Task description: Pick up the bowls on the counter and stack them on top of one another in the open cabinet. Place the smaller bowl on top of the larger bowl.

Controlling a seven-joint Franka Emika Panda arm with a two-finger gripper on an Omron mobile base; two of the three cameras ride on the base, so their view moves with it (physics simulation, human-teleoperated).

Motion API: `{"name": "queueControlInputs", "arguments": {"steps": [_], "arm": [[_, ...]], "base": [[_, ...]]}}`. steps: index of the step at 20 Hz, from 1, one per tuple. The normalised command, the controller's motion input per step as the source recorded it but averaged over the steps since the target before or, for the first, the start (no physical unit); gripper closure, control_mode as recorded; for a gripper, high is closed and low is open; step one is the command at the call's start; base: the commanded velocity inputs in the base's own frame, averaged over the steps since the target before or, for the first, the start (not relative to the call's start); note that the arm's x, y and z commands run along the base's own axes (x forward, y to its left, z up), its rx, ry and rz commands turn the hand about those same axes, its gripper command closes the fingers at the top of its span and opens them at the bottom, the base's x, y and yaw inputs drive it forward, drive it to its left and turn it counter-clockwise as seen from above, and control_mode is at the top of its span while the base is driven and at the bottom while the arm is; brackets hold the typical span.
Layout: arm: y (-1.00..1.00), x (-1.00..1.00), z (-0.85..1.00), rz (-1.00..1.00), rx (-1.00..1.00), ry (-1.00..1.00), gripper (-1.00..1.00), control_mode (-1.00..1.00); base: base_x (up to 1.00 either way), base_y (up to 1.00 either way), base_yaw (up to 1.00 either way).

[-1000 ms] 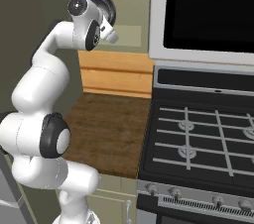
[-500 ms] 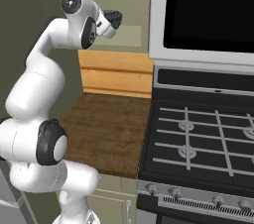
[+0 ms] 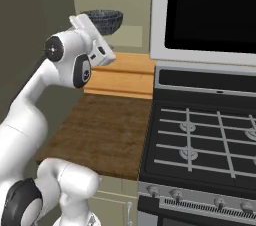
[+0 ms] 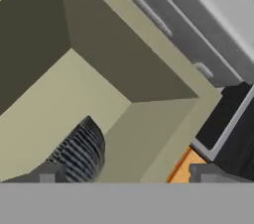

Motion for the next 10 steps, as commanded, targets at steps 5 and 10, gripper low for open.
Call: {"name": "queueControlInputs", "arguments": {"steps": [5,10], "arm": [[-0.59,-1.0,-0.93,-0.14,0.02,0.13,-1.0,-1.0],[-0.9,-1.0,-1.0,-0.01,0.0,0.3,-1.0,-1.0]], "base": [[0.0,0.0,0.0],[0.0,0.0,0.0]]}}
